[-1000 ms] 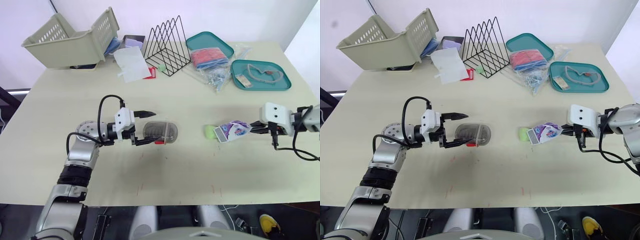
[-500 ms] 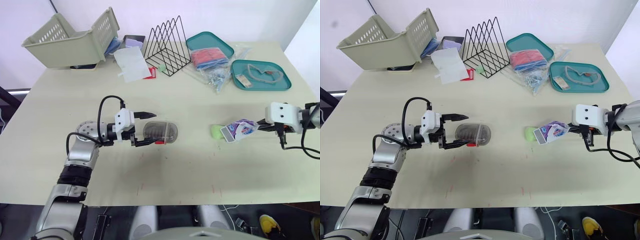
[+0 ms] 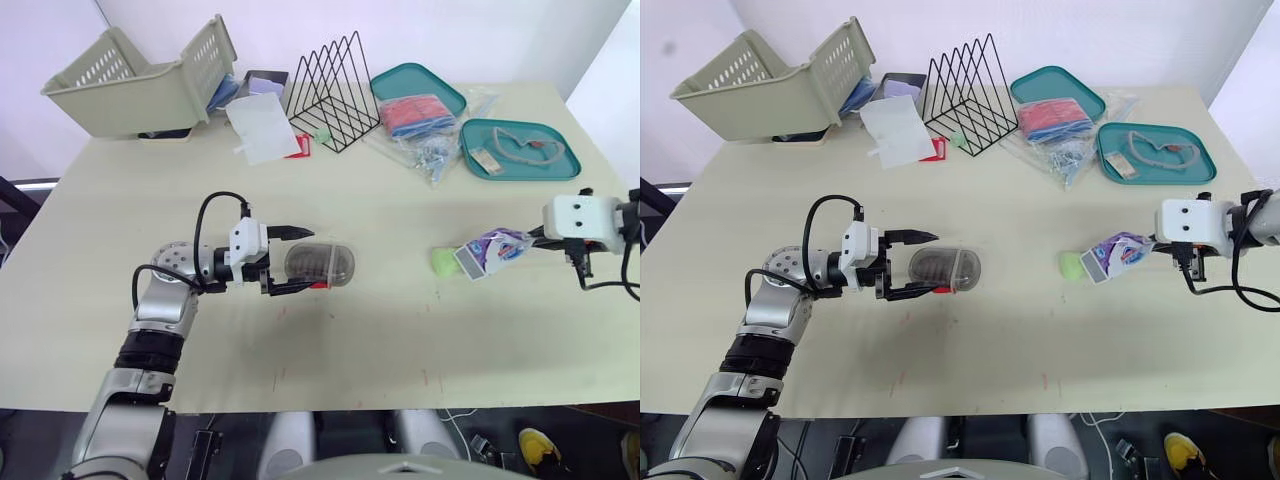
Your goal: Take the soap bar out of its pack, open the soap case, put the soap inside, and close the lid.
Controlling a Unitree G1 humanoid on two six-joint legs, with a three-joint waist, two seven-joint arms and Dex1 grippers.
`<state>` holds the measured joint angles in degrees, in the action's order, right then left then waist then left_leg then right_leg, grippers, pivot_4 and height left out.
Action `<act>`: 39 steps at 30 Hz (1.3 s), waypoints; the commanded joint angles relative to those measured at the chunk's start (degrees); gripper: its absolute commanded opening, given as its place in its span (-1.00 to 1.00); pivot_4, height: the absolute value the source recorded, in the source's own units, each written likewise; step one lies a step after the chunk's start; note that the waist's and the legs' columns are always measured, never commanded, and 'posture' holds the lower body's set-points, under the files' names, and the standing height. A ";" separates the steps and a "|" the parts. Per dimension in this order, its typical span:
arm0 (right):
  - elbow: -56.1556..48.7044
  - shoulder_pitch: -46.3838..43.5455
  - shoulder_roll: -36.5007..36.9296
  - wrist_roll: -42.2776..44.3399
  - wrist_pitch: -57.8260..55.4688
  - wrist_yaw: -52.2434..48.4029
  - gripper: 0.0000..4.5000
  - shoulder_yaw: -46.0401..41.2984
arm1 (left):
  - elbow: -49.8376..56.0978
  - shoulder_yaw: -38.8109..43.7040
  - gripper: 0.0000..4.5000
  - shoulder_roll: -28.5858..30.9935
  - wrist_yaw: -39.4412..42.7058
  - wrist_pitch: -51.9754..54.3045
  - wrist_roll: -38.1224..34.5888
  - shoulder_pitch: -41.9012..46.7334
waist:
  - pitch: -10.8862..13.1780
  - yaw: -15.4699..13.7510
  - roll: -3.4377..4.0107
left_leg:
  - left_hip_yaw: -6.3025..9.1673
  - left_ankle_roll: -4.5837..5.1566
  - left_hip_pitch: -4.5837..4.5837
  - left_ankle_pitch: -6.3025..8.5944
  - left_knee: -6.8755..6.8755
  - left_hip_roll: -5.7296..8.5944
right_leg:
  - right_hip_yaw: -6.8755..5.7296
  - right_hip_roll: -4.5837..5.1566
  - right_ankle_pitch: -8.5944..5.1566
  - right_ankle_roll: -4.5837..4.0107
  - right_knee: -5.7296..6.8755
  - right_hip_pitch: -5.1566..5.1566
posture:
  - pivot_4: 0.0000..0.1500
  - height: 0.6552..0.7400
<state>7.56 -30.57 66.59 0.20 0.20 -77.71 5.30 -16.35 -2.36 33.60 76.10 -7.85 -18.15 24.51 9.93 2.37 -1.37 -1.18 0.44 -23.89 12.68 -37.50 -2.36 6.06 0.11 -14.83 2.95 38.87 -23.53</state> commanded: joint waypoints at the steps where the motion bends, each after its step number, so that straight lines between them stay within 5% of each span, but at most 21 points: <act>1: -3.38 -1.02 1.65 -0.07 -1.12 -0.95 -0.98 -0.97 | 0.57 0.23 1.00 0.15 0.29 -0.96 -0.18 1.34 | 0.00 -0.01 0.00 | 0.00 0.00 0.00 0.00 0.00 0.00 | 0.00 0.00 0.00 0.00 -0.01 0.00 | 1.00 1.00; 13: 1.50 -0.14 4.48 -1.19 3.11 -2.02 -0.98 -1.88 | -0.15 0.25 1.00 0.28 0.32 -1.52 0.24 1.63 | 0.00 -0.01 0.01 | -0.02 0.00 0.00 0.00 0.00 0.00 | 0.00 0.01 0.00 0.00 0.00 0.00 | 1.00 1.00; 24: -8.42 0.39 0.45 3.42 -4.04 -1.89 -0.98 -1.43 | -0.21 0.30 1.00 0.10 0.21 -1.67 0.42 1.75 | 0.01 -0.03 0.02 | -0.01 0.00 0.02 0.00 0.00 -0.03 | 0.01 -0.02 0.00 0.00 0.02 0.00 | 1.00 1.00; 39: -6.47 -1.99 3.72 3.34 -2.23 -4.70 -0.98 -2.19 | -0.20 0.14 1.00 0.06 -0.06 -1.72 0.64 1.48 | 0.02 -0.01 0.03 | -0.02 0.00 0.00 0.00 0.00 -0.01 | 0.00 0.02 0.00 0.00 0.01 -0.01 | 1.00 1.00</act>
<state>1.36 -31.26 68.66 2.91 -3.05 -82.13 5.67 -17.02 -2.41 33.46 76.00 -8.77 -17.35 25.70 9.94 2.36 -1.33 -1.20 0.44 -23.89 12.68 -37.50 -2.37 6.07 0.12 -14.83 2.95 38.88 -23.54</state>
